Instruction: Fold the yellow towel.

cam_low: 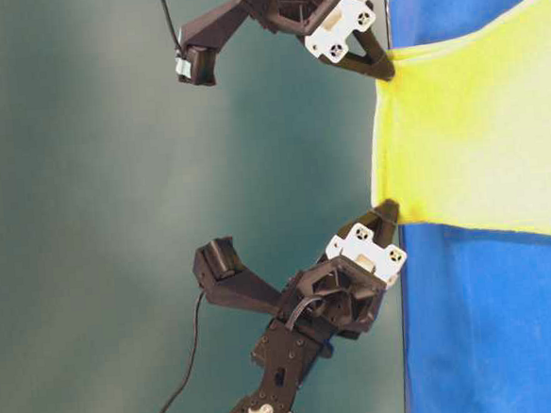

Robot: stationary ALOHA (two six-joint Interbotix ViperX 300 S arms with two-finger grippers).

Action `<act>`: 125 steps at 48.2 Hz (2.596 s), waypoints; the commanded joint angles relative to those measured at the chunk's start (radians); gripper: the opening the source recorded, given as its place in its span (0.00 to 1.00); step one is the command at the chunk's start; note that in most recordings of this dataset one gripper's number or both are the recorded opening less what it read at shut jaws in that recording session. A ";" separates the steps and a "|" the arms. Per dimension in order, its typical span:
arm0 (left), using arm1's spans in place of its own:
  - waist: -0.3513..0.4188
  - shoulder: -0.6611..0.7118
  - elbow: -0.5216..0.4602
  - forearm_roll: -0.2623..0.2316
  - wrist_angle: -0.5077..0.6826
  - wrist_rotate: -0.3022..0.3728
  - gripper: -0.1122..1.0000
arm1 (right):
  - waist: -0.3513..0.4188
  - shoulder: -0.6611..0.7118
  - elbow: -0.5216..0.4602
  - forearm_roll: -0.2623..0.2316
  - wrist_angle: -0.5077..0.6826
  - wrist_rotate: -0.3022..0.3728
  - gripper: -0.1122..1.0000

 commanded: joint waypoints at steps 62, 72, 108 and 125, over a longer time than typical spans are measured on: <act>-0.440 -0.110 0.230 -0.002 -0.041 -0.044 0.13 | 0.457 -0.121 0.135 0.026 0.078 0.156 0.14; -0.442 -0.107 0.224 -0.002 -0.051 -0.046 0.13 | 0.466 -0.103 0.126 0.028 0.074 0.156 0.14; -0.549 -0.255 0.221 -0.002 0.106 -0.048 0.56 | 0.675 -0.181 0.101 0.048 0.169 0.221 0.61; -0.552 -0.548 0.273 -0.002 0.215 -0.046 0.56 | 0.701 -0.506 0.103 0.018 0.275 0.219 0.61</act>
